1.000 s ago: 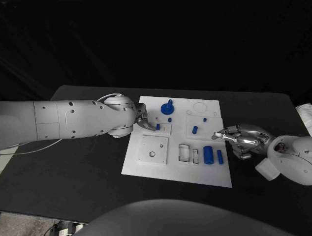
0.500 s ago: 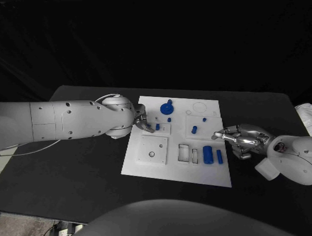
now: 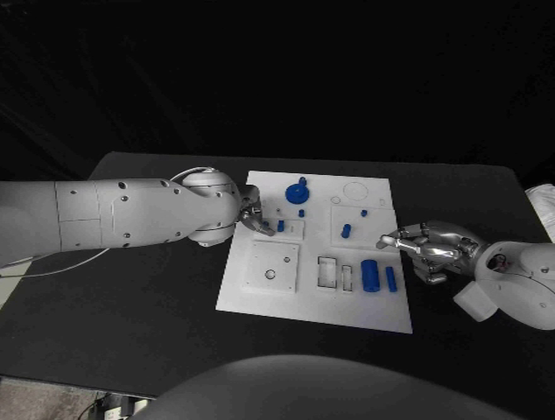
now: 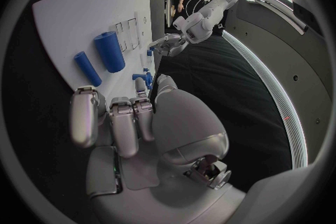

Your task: Assemble the parts on the task board

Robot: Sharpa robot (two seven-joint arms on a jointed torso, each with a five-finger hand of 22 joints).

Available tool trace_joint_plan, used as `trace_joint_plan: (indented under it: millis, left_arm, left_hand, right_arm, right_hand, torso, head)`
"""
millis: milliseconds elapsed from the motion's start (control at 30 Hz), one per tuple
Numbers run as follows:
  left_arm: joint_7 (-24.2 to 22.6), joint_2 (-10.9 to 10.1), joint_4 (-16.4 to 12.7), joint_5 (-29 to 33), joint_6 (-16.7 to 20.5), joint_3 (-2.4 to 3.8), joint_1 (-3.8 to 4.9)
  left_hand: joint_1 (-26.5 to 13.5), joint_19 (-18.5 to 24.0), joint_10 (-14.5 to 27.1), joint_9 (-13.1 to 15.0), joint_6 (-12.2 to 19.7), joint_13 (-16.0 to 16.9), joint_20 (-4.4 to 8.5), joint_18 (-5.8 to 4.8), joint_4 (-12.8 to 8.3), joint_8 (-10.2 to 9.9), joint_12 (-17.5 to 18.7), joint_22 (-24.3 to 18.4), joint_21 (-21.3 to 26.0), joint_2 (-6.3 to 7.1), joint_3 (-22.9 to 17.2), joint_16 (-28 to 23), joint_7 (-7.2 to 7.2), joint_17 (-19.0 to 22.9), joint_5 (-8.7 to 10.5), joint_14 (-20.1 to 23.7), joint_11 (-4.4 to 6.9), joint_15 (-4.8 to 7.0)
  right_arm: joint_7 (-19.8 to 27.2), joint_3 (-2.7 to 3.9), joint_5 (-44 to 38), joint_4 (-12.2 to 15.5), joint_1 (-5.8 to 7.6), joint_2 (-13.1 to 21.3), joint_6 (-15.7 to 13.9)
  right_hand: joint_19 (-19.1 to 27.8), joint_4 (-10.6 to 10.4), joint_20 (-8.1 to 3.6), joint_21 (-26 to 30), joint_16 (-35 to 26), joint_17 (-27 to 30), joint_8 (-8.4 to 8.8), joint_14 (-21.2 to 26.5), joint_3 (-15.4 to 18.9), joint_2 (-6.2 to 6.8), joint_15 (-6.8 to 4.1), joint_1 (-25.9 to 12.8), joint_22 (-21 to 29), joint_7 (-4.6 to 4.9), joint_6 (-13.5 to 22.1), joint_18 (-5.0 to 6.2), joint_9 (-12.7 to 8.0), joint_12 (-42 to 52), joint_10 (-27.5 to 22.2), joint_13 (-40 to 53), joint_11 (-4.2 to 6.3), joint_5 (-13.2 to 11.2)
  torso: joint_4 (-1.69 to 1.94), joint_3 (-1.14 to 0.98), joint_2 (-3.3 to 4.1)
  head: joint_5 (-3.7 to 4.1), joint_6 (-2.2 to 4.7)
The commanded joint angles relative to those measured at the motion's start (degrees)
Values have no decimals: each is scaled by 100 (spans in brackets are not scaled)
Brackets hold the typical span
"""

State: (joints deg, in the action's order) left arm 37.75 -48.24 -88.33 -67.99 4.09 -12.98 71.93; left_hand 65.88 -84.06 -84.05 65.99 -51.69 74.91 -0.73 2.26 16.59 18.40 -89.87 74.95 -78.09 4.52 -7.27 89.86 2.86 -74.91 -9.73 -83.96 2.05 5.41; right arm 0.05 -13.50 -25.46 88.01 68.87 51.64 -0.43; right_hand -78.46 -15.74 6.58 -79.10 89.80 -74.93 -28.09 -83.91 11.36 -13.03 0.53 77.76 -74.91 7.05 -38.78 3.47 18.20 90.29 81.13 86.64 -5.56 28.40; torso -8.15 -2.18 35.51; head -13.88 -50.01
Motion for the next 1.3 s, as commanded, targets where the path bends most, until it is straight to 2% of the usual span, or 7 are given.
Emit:
trace_joint_plan:
  millis: [33,400,833,967,1200,1233,1300]
  left_arm:
    - [4,14,28,93,-72,-24,-31]
    - [6,40,43,131,-57,-24,-34]
    - [81,-337,-373,-30,-5,-3,16]
    - [160,-611,-618,-104,-123,8,265]
    - [-120,-1048,-938,163,-863,13,1093]
    - [-270,-1070,-950,247,-928,14,1206]
    - [-622,-1084,-958,324,-925,38,1361]
  left_hand:
    - [-36,-141,-595,-63,25,1509,-61,63,6,-35,-13,669,36,-78,60,14,7,-1509,-87,-604,-56,-61]
    - [-108,-136,-595,-172,39,1509,-91,68,6,-110,-13,666,59,-136,134,14,29,-1509,-295,-604,-80,-84]
    - [-314,-146,-595,-257,164,1509,-88,70,15,-162,-13,681,66,139,591,14,40,-1509,-327,-604,-46,-63]
    - [-275,-153,-595,-243,212,1509,-75,69,16,-140,-13,689,62,189,699,14,28,-1509,-311,-604,-32,-49]
    - [433,-41,-502,-232,582,1435,-120,91,-29,-149,72,627,230,245,855,14,88,-1509,19,-604,-102,-122]
    - [619,48,-144,-250,660,1169,-162,106,-28,-148,395,590,331,226,865,14,145,-1509,65,-604,-164,-192]
    - [1080,442,1858,-428,831,-192,-268,169,-79,-203,2216,446,743,166,848,-49,266,-1466,99,-554,-341,-388]
  right_arm:
    - [40,-1,-35,7,-6,0,91]
    - [42,-1,-34,5,-6,-2,98]
    - [47,-1,-32,-3,-7,21,63]
    - [55,-1,-32,-2,-7,40,30]
    - [98,-1,-32,24,-7,58,-37]
    - [106,-1,-32,29,-7,59,-43]
    - [116,-1,-32,33,-7,56,-46]
  right_hand:
    - [47,1,9,26,20,-1507,27,-609,-42,-8,-39,83,-1052,-1,42,-3,-7,-29,887,336,290,31]
    - [47,1,9,26,20,-1507,27,-609,-42,-8,-39,83,-1052,-1,42,-3,-7,-29,887,336,290,31]
    - [46,4,9,27,20,-1507,28,-609,-52,-7,-40,92,-1052,-1,44,-4,-7,-29,887,336,290,42]
    - [44,5,9,25,20,-1507,28,-609,-52,-5,-40,92,-1053,0,44,-4,-7,-29,887,336,289,43]
    - [30,5,8,12,20,-1507,27,-609,-52,1,-41,93,-1058,1,43,-8,-7,-29,887,336,289,46]
    - [30,5,8,12,20,-1507,27,-609,-52,1,-41,93,-1058,1,43,-8,-7,-29,887,336,289,46]
    - [30,5,8,12,20,-1507,27,-609,-52,1,-41,93,-1058,1,43,-8,-7,-29,887,336,289,46]
  torso:
    - [-7,-2,5]
    - [-10,3,0]
    - [-3,2,-7]
    - [-8,0,-7]
    - [-18,5,5]
    - [-14,5,3]
    - [-1,2,-5]
  head:
    - [0,1]
    - [13,1]
    - [78,1]
    - [86,1]
    - [130,1]
    - [145,1]
    - [151,1]
